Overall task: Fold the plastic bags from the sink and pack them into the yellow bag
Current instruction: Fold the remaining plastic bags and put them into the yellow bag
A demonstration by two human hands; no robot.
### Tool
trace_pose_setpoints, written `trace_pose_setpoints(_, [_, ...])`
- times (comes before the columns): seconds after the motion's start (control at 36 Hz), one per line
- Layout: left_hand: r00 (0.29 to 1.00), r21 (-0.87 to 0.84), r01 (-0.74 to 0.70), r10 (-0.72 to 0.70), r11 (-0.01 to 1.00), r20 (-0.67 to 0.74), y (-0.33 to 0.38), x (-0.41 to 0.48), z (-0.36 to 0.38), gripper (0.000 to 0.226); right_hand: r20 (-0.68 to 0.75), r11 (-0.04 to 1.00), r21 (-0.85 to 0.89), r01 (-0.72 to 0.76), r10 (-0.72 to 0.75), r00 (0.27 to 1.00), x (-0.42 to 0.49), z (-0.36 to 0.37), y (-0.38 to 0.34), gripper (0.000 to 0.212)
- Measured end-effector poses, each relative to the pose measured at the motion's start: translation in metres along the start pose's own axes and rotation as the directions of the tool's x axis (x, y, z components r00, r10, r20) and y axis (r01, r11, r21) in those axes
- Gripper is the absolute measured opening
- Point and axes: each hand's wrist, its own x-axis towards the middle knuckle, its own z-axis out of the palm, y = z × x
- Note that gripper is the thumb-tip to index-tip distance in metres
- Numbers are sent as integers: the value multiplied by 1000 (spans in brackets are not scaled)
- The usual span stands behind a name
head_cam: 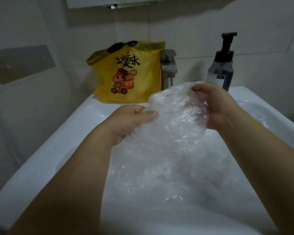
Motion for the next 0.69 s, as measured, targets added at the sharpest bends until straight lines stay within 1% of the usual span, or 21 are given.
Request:
trace_pose_setpoints(0.03, [1000,-17,-6,6,1000,2,0,0,0,34,16,1000,5,-16,16,1000,-1,0,0,34])
trace_pose_setpoints(0.08, [1000,-57,-18,18,998,8,2,-1,-1,47,65,999,10,-52,51,997,-3,-1,1,20])
trace_pose_setpoints(0.11, [1000,-85,-22,22,996,5,2,-1,-1,49,91,997,10,-70,69,993,-4,-1,1,14])
trace_pose_setpoints(0.14, [1000,-123,-18,19,992,7,2,-2,-1,47,120,996,2,-87,86,989,-6,-2,2,12])
trace_pose_setpoints(0.22, [998,-193,-5,16,981,53,2,-9,3,34,199,992,-26,-123,126,972,-11,-5,4,17])
trace_pose_setpoints(0.28, [997,-230,39,-21,972,80,2,-15,7,34,251,991,-9,-133,131,959,-18,-5,5,22])
trace_pose_setpoints(0.31, [996,-258,54,-35,965,80,1,-15,6,41,273,989,10,-145,137,952,-21,-4,6,23])
trace_pose_setpoints(0.33, [997,-319,51,-28,946,75,0,-15,5,54,283,986,29,-161,147,948,-23,-4,6,23])
trace_pose_setpoints(0.39, [1000,-468,12,2,883,29,-1,-18,2,90,283,976,79,-202,172,943,-28,-5,8,22])
trace_pose_setpoints(0.42, [1000,-550,-12,25,835,16,2,-20,3,87,269,963,132,-233,192,944,-28,-6,10,21])
trace_pose_setpoints(0.44, [998,-616,-59,61,785,-18,4,-22,2,64,232,946,197,-257,210,950,-27,-8,12,18])
trace_pose_setpoints(0.47, [997,-670,-82,67,738,-48,7,-25,3,38,188,926,267,-265,220,957,-26,-9,13,18])
trace_pose_setpoints(0.5, [995,-693,-97,45,714,-92,8,-27,4,30,142,916,316,-247,212,967,-24,-10,14,23])
trace_pose_setpoints(0.53, [990,-670,-89,-6,737,-138,9,-26,7,28,107,918,333,-217,192,976,-23,-11,16,31])
trace_pose_setpoints(0.56, [978,-604,-89,-46,792,-205,5,-21,8,26,97,927,322,-191,168,981,-21,-13,17,40])
trace_pose_setpoints(0.58, [960,-527,-77,-79,846,-269,4,-20,9,24,108,942,282,-183,158,981,-21,-13,18,49])
trace_pose_setpoints(0.61, [945,-461,-72,-88,884,-316,0,-17,7,25,134,958,218,-184,157,978,-23,-11,18,52])
trace_pose_setpoints(0.64, [935,-416,-66,-90,907,-343,-2,-14,7,25,157,974,141,-176,154,976,-26,-9,18,48])
trace_pose_setpoints(0.69, [940,-380,-80,-57,922,-337,-7,-13,7,25,140,993,8,-118,116,983,-32,-3,20,24])
